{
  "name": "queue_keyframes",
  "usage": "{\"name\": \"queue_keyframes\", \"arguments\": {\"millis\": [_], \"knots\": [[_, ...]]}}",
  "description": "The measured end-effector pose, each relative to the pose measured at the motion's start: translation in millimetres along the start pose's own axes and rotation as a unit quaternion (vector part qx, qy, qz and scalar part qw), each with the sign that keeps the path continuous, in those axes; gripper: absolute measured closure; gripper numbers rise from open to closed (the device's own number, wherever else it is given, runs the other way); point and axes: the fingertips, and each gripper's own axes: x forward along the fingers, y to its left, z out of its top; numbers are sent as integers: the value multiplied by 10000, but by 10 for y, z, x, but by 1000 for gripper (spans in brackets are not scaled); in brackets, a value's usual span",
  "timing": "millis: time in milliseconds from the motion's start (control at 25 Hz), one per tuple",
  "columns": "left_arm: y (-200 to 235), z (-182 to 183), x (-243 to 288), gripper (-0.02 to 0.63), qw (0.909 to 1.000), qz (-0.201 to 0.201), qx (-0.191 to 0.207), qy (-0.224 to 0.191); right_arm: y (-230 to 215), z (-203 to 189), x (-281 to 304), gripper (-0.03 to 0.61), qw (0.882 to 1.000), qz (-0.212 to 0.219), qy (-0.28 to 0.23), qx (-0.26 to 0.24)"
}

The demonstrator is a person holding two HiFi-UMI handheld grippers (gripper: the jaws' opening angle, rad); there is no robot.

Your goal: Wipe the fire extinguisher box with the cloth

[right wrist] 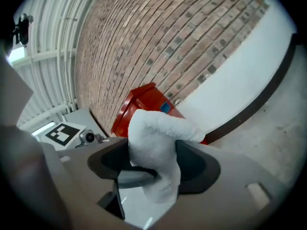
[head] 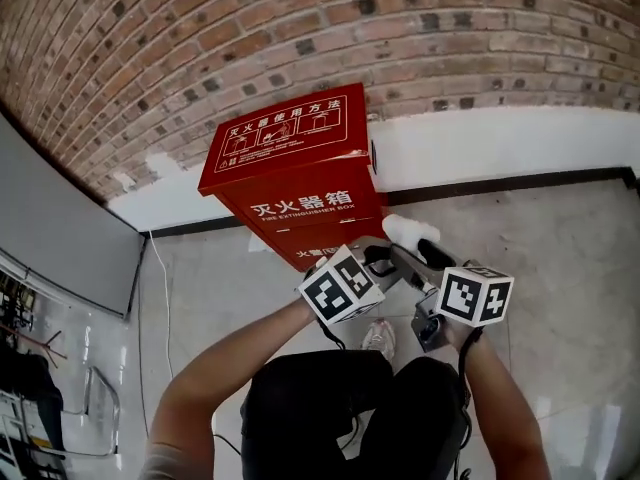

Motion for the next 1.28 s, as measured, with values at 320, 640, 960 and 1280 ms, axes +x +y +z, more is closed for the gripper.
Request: {"name": "queue_keyframes", "arguments": {"millis": [320, 640, 960, 1280], "knots": [[99, 464, 978, 491, 9960, -655, -219, -561, -1114, 636, -407, 454, 9854, -1441, -377, -820], [539, 436, 1730, 614, 9873, -655, -1266, -702, -1949, 1479, -455, 460, 9527, -2241, -140, -2047], [910, 389, 1760, 614, 9769, -625, -2005, -387, -1649, 1941, 613, 460, 9401, -1240, 1105, -2977], [1067, 118, 1980, 614, 9551, -140, -2959, 61, -1523, 1695, 1305, 459, 9106, 327, 1723, -3742]]}}
